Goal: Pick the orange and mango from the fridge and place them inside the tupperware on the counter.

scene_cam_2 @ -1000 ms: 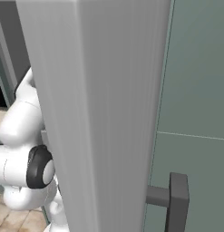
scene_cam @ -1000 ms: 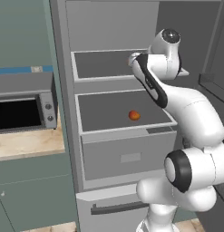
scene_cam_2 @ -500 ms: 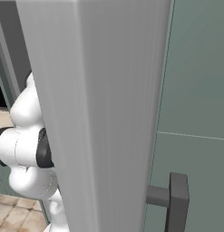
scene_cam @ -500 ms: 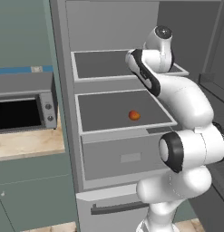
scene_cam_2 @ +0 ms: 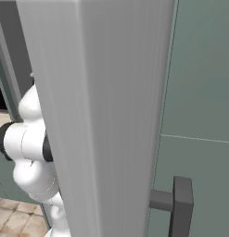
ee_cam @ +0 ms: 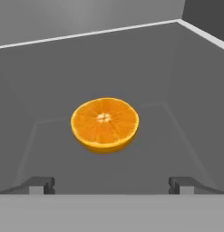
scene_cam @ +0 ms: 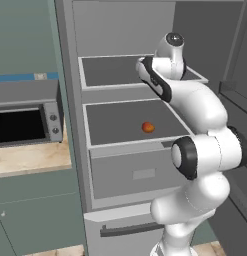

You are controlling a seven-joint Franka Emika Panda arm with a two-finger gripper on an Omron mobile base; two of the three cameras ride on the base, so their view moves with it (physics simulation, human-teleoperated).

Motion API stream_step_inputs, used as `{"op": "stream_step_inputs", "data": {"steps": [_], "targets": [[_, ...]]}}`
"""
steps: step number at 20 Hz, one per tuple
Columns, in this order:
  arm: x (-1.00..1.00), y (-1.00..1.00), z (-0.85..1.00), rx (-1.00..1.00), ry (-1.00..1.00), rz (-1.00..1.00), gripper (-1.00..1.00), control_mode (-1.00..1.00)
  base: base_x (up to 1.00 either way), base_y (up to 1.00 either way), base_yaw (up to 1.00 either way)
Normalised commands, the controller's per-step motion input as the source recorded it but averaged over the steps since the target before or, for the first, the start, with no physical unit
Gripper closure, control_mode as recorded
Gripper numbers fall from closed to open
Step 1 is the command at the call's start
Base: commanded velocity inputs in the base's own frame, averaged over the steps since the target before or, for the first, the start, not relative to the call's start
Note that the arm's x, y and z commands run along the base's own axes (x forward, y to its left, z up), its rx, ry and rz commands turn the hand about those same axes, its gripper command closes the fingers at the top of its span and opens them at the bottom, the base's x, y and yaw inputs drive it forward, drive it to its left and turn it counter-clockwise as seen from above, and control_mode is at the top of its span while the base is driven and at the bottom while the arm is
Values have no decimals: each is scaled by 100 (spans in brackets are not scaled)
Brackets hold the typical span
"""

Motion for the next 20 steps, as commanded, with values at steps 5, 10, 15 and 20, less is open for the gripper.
{"op": "stream_step_inputs", "data": {"steps": [5,10,15,20], "targets": [[52,-1,-2,0,3,0,-100,-100,0,0,0],[44,0,-9,0,4,0,-100,-100,0,0,0],[25,0,-30,0,5,0,-100,-100,0,0,0],[12,0,-45,0,7,0,100,-100,0,0,0]]}}
